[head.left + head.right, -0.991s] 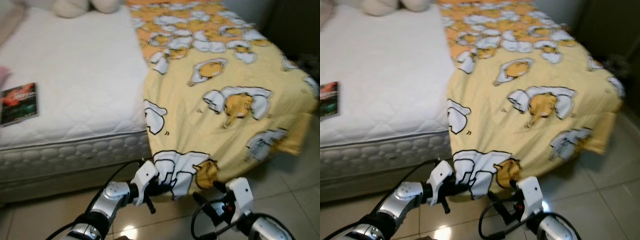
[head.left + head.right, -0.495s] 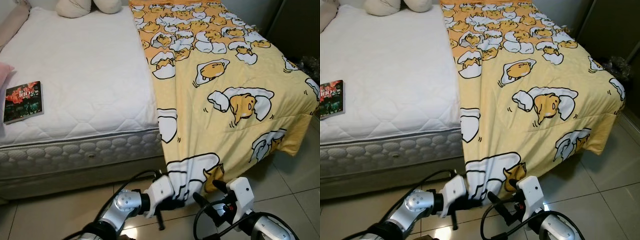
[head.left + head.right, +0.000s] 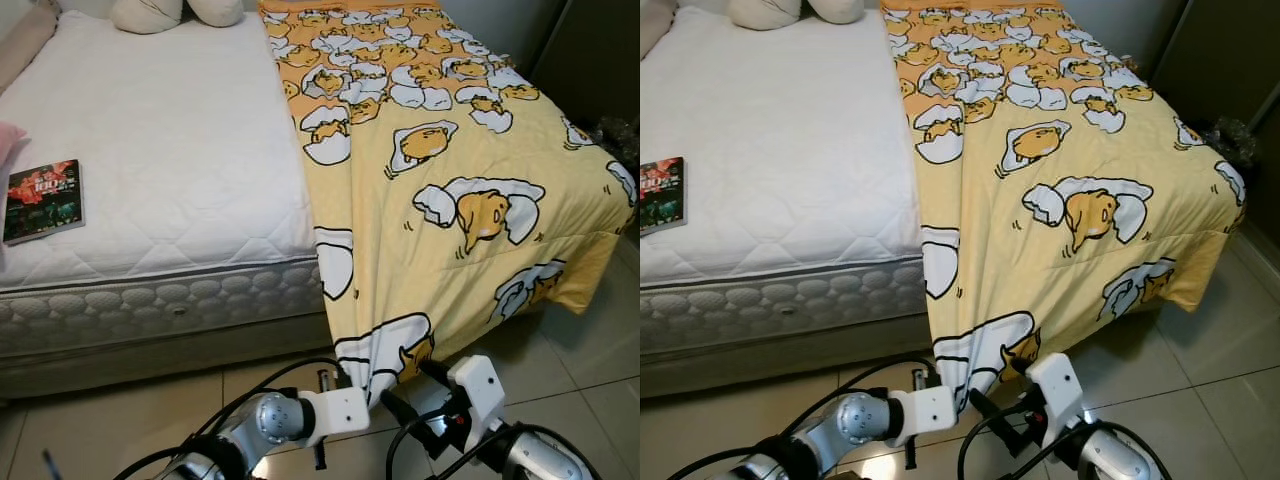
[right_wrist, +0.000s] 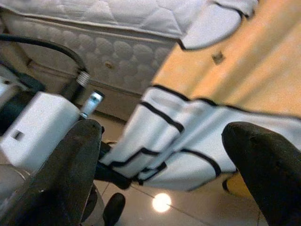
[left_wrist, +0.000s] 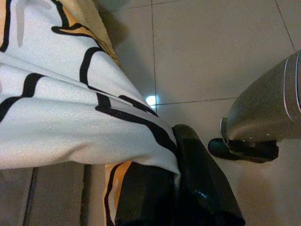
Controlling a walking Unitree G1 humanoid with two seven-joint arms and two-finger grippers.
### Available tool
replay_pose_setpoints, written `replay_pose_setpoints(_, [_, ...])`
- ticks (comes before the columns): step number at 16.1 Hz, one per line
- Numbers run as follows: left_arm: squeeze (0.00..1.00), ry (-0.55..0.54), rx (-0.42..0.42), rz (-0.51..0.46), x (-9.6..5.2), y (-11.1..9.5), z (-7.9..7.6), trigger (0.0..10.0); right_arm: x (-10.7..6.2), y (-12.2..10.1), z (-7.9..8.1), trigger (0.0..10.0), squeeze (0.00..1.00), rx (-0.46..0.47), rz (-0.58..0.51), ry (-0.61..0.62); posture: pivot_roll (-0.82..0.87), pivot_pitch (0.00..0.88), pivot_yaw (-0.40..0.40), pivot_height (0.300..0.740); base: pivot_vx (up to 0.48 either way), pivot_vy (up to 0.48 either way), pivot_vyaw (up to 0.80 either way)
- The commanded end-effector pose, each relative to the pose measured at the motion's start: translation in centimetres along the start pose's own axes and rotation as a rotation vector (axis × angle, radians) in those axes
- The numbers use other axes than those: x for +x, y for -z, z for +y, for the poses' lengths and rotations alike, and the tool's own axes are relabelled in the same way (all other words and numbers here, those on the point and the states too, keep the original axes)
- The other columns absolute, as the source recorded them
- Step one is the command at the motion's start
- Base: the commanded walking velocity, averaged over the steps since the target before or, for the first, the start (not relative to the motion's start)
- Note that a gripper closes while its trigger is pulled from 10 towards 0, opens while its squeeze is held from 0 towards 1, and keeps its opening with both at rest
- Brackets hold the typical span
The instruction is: Clean up the room
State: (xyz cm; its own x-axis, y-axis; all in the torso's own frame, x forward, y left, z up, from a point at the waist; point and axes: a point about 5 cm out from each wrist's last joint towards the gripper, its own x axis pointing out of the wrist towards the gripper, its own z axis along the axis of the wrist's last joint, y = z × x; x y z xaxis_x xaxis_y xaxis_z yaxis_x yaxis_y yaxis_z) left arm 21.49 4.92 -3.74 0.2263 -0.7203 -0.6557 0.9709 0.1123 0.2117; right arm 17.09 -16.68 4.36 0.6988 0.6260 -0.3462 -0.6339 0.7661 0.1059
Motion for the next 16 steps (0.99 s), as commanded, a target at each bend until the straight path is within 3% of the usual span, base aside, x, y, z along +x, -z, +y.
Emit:
replay_pose_setpoints(1, [0.25,0.146,0.022,0.076,0.3,1.4,-3.0,10.0,-0.1,-0.4,0.0,10.0,0.00,-0.037,-0.002,-0.015,-0.21,0.067,-0.030,0.740,0.000,0.000,0.00])
replay_pose_setpoints(2, [1.00,0.156,0.034,0.085,0.3,1.5,-3.0,10.0,-0.1,-0.3,-0.1,10.0,0.00,-0.037,-0.001,-0.014,-0.21,0.067,-0.030,0.740,0.000,0.000,0.00])
replay_pose_setpoints(8, [1.00,0.213,0.199,0.152,0.4,1.0,-1.8,10.0,1.0,1.2,-0.8,10.0,0.00,-0.025,0.011,0.015,-0.22,0.054,-0.037,0.740,0.000,0.000,0.00])
replay_pose_setpoints(9, [1.00,0.119,0.126,0.122,0.1,0.8,-0.6,10.0,1.0,1.4,-1.4,10.0,0.00,-0.002,-0.003,0.062,-0.22,0.046,-0.029,0.740,0.000,0.000,0.00])
replay_pose_setpoints(11, [1.00,-0.169,-0.200,-0.022,-1.2,0.3,3.2,10.0,0.4,1.1,-2.7,10.0,0.00,0.032,-0.052,0.174,-0.21,0.038,-0.014,0.740,0.000,0.000,0.00])
replay_pose_setpoints(12, [0.00,-0.376,-0.357,-0.137,-3.1,0.3,6.3,10.0,0.3,0.5,-3.4,10.0,0.00,0.041,-0.101,0.251,-0.19,0.028,-0.004,0.740,0.000,0.000,0.00])
replay_pose_setpoints(13, [0.00,-0.549,-0.464,-0.226,-4.8,0.4,8.5,10.0,0.4,0.0,-3.8,10.0,0.00,0.042,-0.137,0.305,-0.18,0.018,0.002,0.740,0.000,0.000,0.00])
replay_pose_setpoints(14, [0.00,-0.761,-0.645,-0.336,-7.2,1.0,10.7,10.0,1.0,-1.0,-3.8,10.0,0.00,0.023,-0.186,0.339,-0.16,0.006,0.008,0.740,0.000,0.000,0.00])
replay_pose_setpoints(16, [0.00,-0.980,-0.800,-0.376,-9.4,2.3,12.0,10.0,1.6,-2.1,-4.1,10.0,0.00,0.000,-0.243,0.377,-0.14,0.000,0.014,0.740,0.000,0.000,0.00])
